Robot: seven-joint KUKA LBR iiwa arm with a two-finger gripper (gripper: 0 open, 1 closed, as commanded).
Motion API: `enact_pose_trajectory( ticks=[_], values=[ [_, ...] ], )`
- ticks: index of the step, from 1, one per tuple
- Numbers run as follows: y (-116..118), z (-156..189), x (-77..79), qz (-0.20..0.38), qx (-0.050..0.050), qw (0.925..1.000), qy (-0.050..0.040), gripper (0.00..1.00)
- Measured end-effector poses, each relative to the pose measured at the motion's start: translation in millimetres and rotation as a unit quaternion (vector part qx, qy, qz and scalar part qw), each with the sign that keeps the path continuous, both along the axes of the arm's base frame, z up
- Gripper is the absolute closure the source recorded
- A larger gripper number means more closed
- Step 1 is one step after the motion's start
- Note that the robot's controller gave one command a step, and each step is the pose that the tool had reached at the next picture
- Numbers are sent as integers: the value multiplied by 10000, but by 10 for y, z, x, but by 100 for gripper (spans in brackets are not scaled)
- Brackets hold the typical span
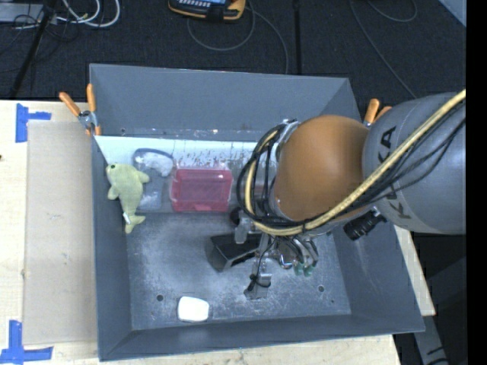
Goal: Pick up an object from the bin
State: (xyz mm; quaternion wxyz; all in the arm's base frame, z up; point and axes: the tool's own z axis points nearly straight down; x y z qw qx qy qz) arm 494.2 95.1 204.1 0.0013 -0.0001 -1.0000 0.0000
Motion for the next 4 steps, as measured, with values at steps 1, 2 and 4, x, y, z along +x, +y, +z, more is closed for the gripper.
enact_pose_trajectory(
  ticks=[1,2,4],
  values=[
    [-36,80,362,188,-1,9998,29,0],
    [9,-141,968,422,4,9991,-36,0],
    [-20,-675,575,1949,2,9808,-6,0]
  ],
)
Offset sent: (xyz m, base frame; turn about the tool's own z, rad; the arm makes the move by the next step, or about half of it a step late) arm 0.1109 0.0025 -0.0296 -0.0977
